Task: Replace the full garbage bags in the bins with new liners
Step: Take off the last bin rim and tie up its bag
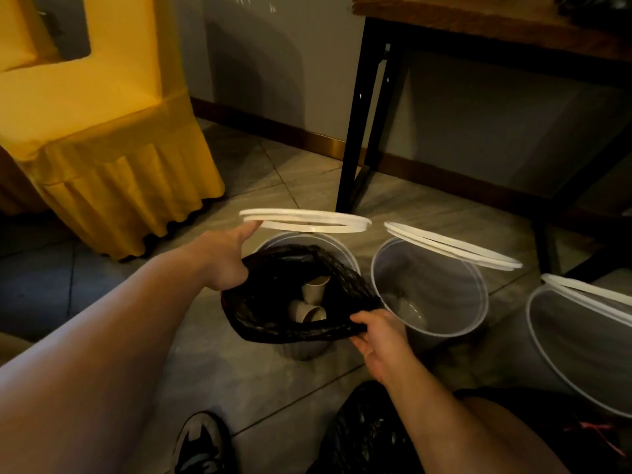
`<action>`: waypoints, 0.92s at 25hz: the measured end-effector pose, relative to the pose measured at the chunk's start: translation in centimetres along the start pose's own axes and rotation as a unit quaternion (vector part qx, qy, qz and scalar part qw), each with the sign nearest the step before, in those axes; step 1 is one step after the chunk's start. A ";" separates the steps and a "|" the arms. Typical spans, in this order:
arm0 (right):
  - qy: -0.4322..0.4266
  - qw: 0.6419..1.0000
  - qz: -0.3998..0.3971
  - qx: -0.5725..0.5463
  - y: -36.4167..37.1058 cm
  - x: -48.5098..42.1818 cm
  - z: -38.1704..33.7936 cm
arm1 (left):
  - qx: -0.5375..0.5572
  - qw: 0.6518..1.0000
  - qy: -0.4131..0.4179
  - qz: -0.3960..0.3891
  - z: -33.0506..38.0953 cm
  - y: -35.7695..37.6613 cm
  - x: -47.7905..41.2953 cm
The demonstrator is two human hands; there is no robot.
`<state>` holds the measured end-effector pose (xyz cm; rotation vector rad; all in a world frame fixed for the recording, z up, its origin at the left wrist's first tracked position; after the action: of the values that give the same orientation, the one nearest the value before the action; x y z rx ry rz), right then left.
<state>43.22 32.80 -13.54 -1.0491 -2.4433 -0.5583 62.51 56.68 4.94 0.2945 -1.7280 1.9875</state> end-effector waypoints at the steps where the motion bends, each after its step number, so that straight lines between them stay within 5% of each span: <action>1: -0.049 0.997 0.003 0.052 -0.2 0.6 -1.2 | 0.007 1.000 -0.002 0.004 0.2 -0.2 0.0; 3: -0.104 0.992 -0.002 0.066 0.1 1.7 -2.7 | 0.020 0.999 0.006 0.024 0.6 -0.9 -0.1; 7: 0.085 0.980 -0.080 -0.159 2.5 3.2 -0.1 | 0.101 0.994 0.001 0.048 0.7 -2.1 -0.2; 9: 0.100 0.987 -0.073 -0.098 2.0 3.4 0.6 | 0.139 0.989 -0.019 0.057 0.2 -2.7 -0.2; 12: -0.061 0.992 0.023 0.105 -1.3 1.5 -1.9 | 0.151 0.985 -0.009 0.084 0.1 -3.3 -0.2; 15: -0.124 0.964 0.006 0.233 -1.1 1.1 -3.6 | 0.195 0.978 -0.005 0.078 -0.2 -3.3 -0.4; 18: -0.070 0.963 -0.028 0.258 -0.6 0.4 -1.8 | 0.173 0.983 0.004 0.055 0.2 -2.9 -0.7; 23: -0.062 0.975 0.023 0.210 -1.6 -0.1 -1.9 | -0.010 0.999 0.015 -0.043 0.2 0.3 -0.9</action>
<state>42.55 30.75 -12.36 -0.9772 -2.4811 0.0470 63.10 56.29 4.34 0.3254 -1.6877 1.9032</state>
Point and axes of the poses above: each hand's wrist, its own x-axis away from the middle knuckle, its own y-axis out of the palm, z = x × y, the point moved 10 cm from there along -x, towards the middle knuckle, and after that the axes turned 11 degrees about -y, right-handed, at the moved point
